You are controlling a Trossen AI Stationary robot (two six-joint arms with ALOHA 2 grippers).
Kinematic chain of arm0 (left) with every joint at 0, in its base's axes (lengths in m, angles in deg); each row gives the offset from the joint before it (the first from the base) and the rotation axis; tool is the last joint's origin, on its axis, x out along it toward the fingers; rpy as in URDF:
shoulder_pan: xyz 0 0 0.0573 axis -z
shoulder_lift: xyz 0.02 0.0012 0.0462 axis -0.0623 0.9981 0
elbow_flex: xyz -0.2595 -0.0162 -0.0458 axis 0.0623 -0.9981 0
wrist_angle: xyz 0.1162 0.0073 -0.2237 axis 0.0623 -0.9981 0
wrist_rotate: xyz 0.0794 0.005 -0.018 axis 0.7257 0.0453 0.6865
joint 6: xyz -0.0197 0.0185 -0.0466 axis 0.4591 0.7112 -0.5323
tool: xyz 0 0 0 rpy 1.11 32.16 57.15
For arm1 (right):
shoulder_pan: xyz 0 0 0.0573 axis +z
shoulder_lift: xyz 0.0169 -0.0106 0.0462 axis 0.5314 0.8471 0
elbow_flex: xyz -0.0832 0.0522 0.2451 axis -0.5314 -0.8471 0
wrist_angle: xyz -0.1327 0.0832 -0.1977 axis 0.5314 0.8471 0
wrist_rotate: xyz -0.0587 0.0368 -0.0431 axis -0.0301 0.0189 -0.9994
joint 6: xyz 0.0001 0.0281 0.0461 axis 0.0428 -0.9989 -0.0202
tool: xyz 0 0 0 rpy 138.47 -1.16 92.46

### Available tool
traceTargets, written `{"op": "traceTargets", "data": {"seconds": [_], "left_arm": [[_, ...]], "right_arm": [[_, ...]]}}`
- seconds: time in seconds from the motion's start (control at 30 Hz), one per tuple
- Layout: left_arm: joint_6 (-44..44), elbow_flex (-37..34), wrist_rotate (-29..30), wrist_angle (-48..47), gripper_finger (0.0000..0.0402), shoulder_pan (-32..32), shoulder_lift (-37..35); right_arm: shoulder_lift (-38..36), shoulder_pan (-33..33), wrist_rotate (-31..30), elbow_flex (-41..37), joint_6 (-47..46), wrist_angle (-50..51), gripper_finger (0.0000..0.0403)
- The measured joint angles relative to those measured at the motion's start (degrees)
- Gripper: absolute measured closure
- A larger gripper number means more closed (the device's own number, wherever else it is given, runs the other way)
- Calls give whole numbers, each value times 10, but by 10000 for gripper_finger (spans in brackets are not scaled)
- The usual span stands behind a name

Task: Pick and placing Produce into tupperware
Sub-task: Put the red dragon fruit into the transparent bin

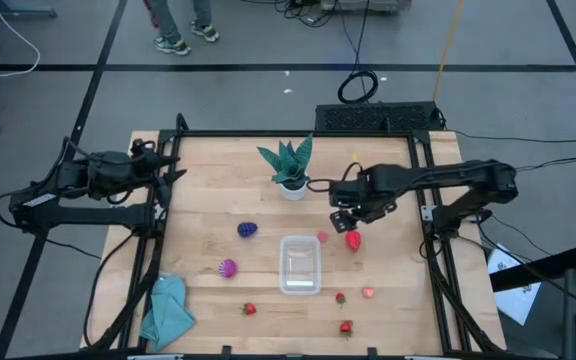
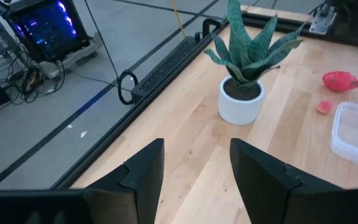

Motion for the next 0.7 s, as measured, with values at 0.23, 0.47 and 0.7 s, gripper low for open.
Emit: {"op": "traceTargets", "data": {"seconds": [0.23,0.47,0.7], "left_arm": [[-11,0,0,-20,215,0,0],[-12,0,0,-19,215,0,0],[-12,0,0,-19,215,0,0]], "right_arm": [[0,2,0,0,-19,22,161],[-1,23,-1,-35,-46,-8,161],[-1,32,25,-138,-59,-106,161]]}}
